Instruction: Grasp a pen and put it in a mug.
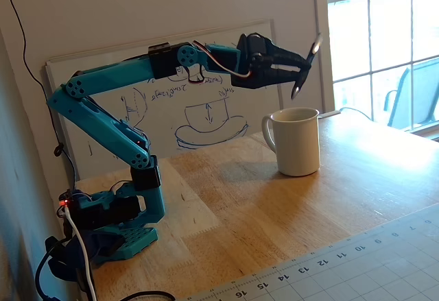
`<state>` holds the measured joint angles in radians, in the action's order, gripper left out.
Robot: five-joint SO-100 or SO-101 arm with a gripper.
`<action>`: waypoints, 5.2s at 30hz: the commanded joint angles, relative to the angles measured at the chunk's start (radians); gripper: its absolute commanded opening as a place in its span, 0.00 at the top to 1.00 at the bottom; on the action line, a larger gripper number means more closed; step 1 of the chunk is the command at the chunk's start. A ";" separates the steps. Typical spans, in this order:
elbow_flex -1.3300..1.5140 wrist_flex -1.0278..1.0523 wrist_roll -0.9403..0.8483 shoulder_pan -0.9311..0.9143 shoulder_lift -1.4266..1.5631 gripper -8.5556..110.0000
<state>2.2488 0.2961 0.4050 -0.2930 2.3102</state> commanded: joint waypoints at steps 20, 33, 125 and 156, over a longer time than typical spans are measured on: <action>-0.002 -0.020 -1.241 0.310 0.094 0.91; -0.063 -0.035 -1.496 0.311 0.009 0.91; 0.834 0.676 -0.598 0.252 0.980 0.79; 0.887 0.847 -0.580 0.190 1.042 0.92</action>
<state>3.1554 1.1397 -0.1902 -0.0966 3.3241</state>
